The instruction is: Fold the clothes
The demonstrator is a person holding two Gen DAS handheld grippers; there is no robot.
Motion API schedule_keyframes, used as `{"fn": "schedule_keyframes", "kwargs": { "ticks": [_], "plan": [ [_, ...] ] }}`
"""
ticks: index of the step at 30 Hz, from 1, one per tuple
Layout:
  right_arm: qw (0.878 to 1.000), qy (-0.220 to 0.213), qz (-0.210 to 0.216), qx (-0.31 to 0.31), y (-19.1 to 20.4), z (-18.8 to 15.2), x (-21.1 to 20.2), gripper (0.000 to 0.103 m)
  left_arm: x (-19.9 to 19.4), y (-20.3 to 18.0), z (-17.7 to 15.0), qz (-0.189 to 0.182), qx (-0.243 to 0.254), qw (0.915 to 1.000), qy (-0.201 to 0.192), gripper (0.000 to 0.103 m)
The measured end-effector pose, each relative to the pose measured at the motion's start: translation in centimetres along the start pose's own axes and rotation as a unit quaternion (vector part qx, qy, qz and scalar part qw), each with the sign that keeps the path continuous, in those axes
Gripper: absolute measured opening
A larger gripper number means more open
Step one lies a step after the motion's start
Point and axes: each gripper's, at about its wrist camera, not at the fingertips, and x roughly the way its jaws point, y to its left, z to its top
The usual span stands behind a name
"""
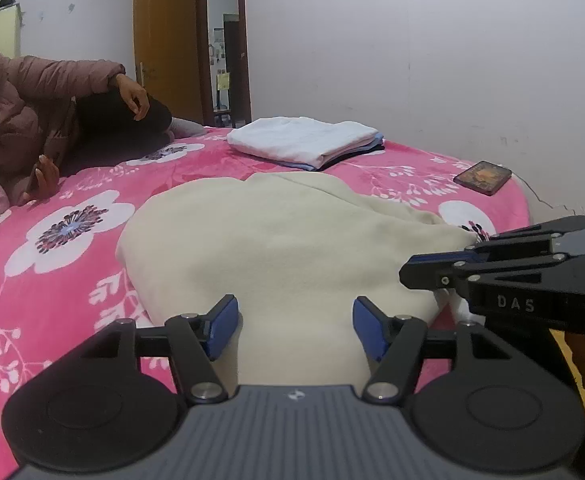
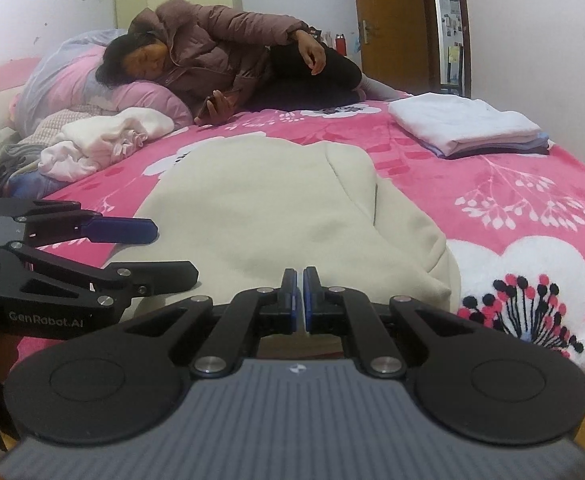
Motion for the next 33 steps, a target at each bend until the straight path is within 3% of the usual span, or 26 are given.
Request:
{"fn": "schedule_keyframes", "kwargs": {
  "ticks": [33],
  "plan": [
    [1.0,0.003,-0.002,0.0,0.06,-0.03,0.11,0.003,0.04,-0.65,-0.11,0.0,0.002,1.0,-0.001,0.076]
  ]
}}
